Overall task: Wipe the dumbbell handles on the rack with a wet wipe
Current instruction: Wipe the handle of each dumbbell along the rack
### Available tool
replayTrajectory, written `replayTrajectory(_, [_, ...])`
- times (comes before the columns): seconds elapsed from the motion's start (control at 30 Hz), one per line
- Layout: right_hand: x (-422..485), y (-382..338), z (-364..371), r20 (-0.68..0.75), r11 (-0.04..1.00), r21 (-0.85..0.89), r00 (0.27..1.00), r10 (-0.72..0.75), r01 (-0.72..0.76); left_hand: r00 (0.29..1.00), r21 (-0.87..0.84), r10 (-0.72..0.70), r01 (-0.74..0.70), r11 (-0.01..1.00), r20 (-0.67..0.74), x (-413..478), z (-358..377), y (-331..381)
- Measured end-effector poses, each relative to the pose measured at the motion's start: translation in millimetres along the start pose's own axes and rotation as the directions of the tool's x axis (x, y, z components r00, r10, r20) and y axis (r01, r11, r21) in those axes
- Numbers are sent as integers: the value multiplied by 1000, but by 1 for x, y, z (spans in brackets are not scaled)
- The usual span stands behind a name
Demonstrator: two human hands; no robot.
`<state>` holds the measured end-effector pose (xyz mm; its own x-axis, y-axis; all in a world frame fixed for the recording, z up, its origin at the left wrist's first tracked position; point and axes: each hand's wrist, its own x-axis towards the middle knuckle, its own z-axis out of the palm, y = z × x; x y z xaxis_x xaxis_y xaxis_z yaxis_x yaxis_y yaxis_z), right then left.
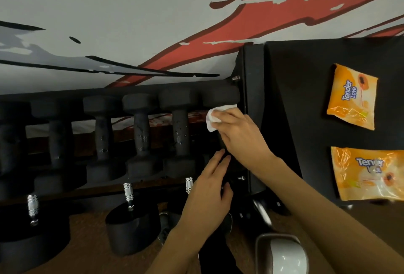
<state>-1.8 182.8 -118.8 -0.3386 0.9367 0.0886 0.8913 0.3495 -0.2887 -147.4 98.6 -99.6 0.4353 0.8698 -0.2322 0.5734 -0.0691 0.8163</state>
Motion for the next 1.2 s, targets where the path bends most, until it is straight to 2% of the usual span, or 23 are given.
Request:
replayTrajectory(0.1, [20,3,-4,156,998,-61,987,-24,34,1000,8,-6,6,1000,11,-1,0,0])
replayTrajectory(0.23, [28,10,-9,350,991,5,928,-127,134,1000,18,1,-1,1000,22,-2,-2,-2])
replayTrajectory(0.33, [9,7,-11,440,989,119,888,-133,90,1000,25,2,-2,1000,24,-3,-5,-3])
replayTrajectory(0.4, [-7,8,-15,384,951,301,922,-59,-65,1000,18,3,-3,1000,23,-3,-5,-5])
replayTrajectory(0.47, [-19,11,-20,272,895,425,962,14,-133,1000,10,8,-8,1000,25,-4,-5,-5])
replayTrajectory(0.63, [-15,9,-12,29,882,441,985,173,-168,999,-7,23,-23,1000,24,-3,-2,-6])
replayTrajectory(0.77, [10,11,-11,-169,827,524,928,333,-202,999,3,30,-30,1000,15,-3,-1,-8])
replayTrajectory(0.87, [8,2,-7,-138,750,591,879,456,-296,1000,1,26,-26,1000,17,-4,0,-8])
replayTrajectory(0.97, [-16,1,-4,-7,675,611,850,527,-413,1000,3,26,-26,1000,16,-4,0,-9])
replayTrajectory(1.07, [-43,3,-7,156,646,603,864,479,-467,1000,9,26,-26,1000,10,-3,-1,-9])
replayTrajectory(1.2, [-38,3,-9,171,626,607,850,498,-489,999,5,33,-33,999,5,-3,0,-9])
